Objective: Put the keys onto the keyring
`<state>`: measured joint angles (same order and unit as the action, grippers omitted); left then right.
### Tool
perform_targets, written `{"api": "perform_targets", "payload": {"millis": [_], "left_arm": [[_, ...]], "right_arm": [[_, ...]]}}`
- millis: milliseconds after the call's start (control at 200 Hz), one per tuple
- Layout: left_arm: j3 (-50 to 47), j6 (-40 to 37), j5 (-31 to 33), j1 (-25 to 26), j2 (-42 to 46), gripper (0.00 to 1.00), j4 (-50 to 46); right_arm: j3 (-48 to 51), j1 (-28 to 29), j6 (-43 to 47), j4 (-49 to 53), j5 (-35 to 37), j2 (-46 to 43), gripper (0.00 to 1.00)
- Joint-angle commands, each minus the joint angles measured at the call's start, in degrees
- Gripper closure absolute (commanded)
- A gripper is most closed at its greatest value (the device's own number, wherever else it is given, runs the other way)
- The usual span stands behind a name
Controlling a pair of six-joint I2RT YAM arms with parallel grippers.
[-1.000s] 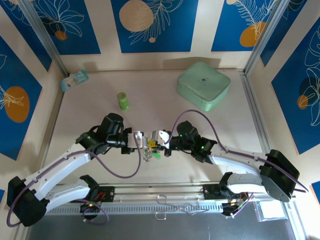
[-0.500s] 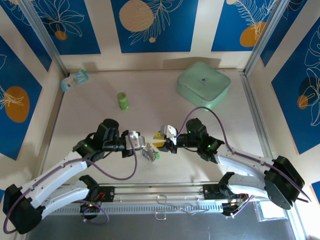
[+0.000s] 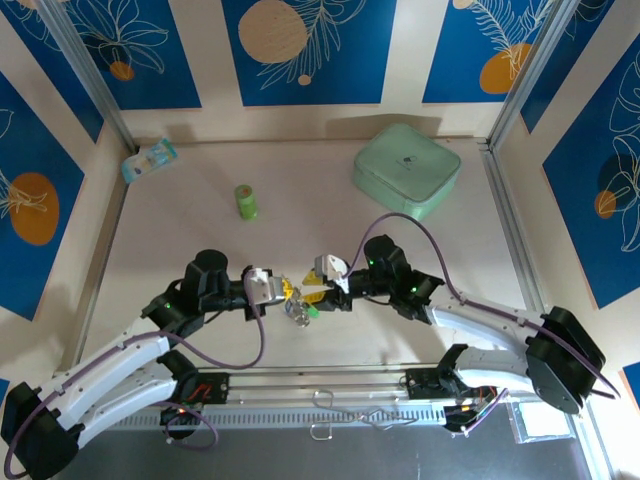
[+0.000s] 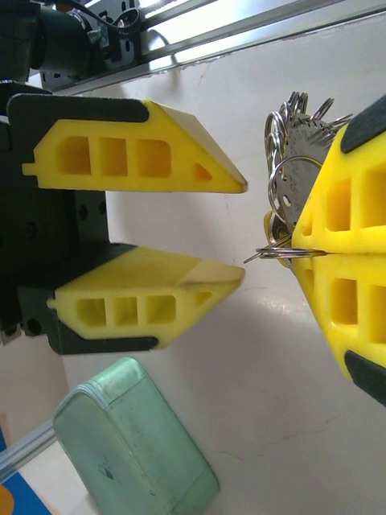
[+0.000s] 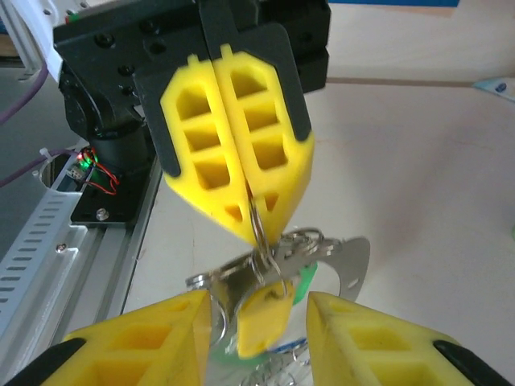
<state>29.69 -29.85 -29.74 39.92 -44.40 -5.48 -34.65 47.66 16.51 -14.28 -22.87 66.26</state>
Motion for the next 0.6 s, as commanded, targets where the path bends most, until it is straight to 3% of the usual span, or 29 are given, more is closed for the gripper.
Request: {"api": "perform_targets", "payload": {"millis": [0, 140, 225, 305, 380, 510, 595], "left_arm": [[-0.6, -0.7, -3.5, 0.3, 1.0, 1.00, 2.7], [-0.7, -2.3, -3.9, 0.3, 1.2, 1.00, 2.5], [-0.6, -2.6, -3.7, 0.3, 1.2, 1.00, 2.7], [-0.1, -2.8, -4.1, 0.3, 1.1, 1.00, 2.8], [0.2, -3.2, -4.4, 0.3, 1.0, 1.00, 2.6], [0.4, -3.4, -5.1, 0.3, 0.6, 1.00, 2.6], [0.5, -3.6, -5.3, 0.3, 0.5, 1.00, 2.4]], "right_arm": [[-2.8, 0.3, 2.9, 2.3, -2.3, 0.8, 0.61], [-4.9, 0.3, 5.2, 5.9, -4.6, 1.3, 0.66], [-6.0, 0.3, 6.4, 8.4, -4.4, 1.3, 0.79], [-6.7, 0.4, 7.4, 10.7, -4.2, 1.0, 0.85], [-6.8, 0.4, 8.0, 11.6, -3.6, 0.9, 0.84], [-7.3, 0.4, 8.5, 12.3, -2.8, 1.6, 0.73], [-7.6, 0.5, 8.7, 12.4, -2.8, 1.9, 0.73]]}}
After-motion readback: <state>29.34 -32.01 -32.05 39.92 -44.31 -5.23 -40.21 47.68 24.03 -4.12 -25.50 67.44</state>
